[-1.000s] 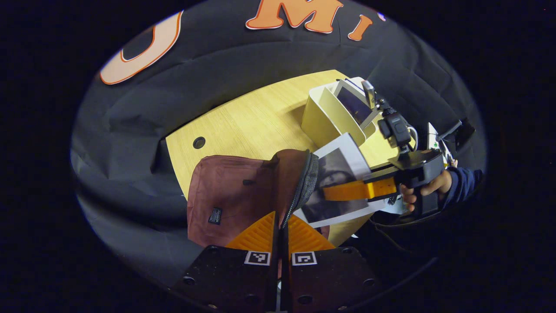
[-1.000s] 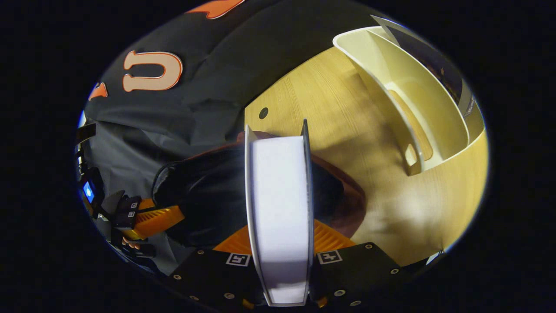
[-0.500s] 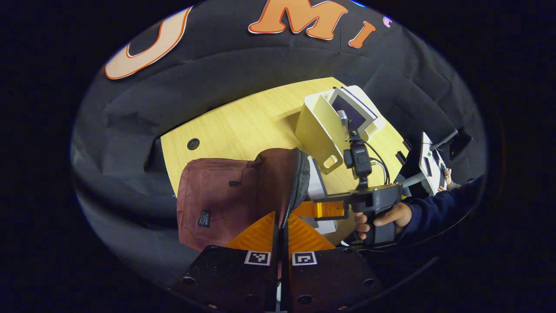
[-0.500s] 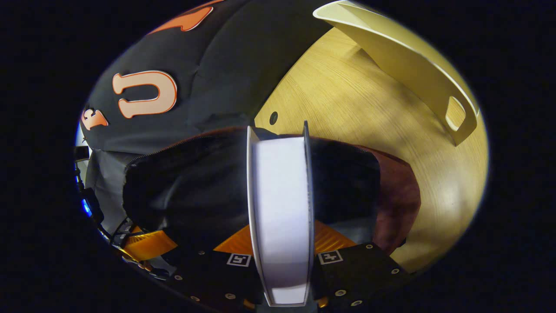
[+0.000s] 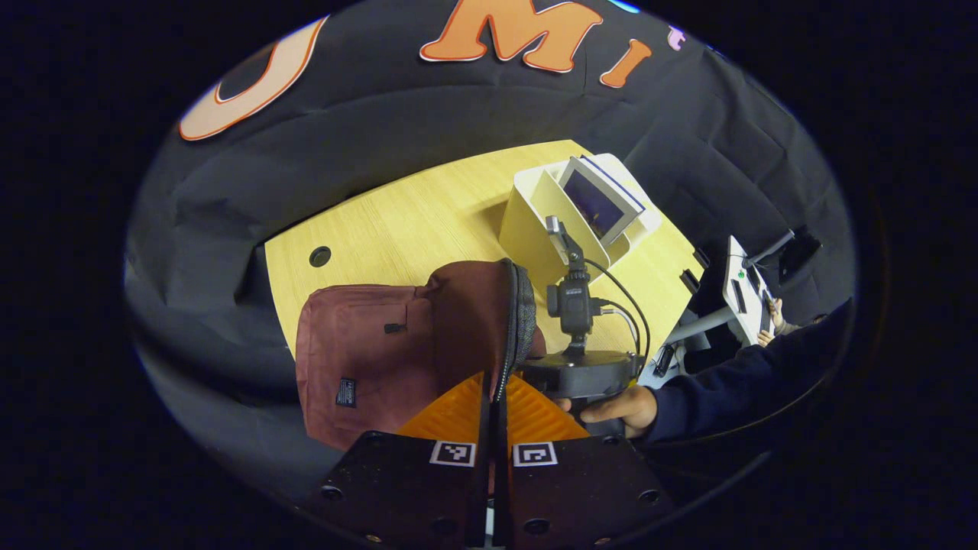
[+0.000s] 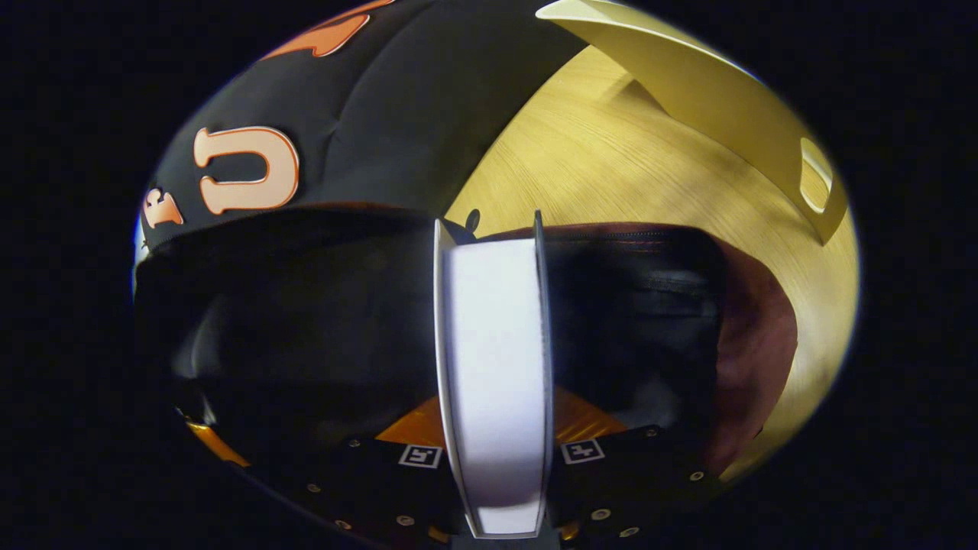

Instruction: Open the schoolbag, grab two books from the bookshelf and put them into the schoolbag.

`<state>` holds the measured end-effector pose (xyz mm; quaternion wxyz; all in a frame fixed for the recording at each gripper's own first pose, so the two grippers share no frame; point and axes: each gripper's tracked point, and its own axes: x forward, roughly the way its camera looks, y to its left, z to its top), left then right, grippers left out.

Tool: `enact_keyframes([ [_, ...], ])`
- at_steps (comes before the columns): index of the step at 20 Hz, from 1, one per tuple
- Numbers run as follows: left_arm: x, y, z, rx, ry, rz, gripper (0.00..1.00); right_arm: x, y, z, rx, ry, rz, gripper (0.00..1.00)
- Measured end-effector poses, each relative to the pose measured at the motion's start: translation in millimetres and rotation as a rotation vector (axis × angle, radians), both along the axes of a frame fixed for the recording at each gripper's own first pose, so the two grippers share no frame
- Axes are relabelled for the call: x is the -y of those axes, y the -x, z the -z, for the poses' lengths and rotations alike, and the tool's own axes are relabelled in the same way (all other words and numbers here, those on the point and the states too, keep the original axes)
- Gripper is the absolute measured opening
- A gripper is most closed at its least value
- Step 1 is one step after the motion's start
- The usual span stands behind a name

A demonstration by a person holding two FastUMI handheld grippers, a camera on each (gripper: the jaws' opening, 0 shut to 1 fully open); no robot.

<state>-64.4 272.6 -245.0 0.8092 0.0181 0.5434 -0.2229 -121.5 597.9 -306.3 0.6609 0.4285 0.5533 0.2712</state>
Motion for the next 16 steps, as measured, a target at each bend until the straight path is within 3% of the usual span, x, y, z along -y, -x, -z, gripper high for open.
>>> enact_keyframes([
  [4,-4,0,4,0.000,-0.014,0.000,0.04,-13,9,3,-0.011,0.013,-0.030,0.42],
  [5,-7,-2,5,0.002,-0.019,-0.006,0.04,-8,10,4,0.005,0.051,-0.038,0.56],
  [7,-10,-4,6,0.004,-0.013,-0.022,0.04,4,3,11,0.068,0.137,-0.030,0.67],
  [8,-11,-5,6,0.005,-0.006,-0.032,0.04,10,0,14,0.087,0.178,-0.038,0.39],
  [9,-12,-5,7,0.006,-0.003,-0.039,0.04,19,-1,14,0.105,0.210,-0.053,0.82],
  [10,-15,-7,8,0.009,-0.008,-0.047,0.04,29,-4,14,0.125,0.239,-0.063,0.64],
  [12,-17,-6,8,0.011,-0.013,-0.060,0.04,48,-8,16,0.164,0.297,-0.087,0.97],
  [16,-16,-3,15,0.010,-0.027,-0.074,0.04,97,-28,-4,0.238,0.339,-0.082,0.97],
])
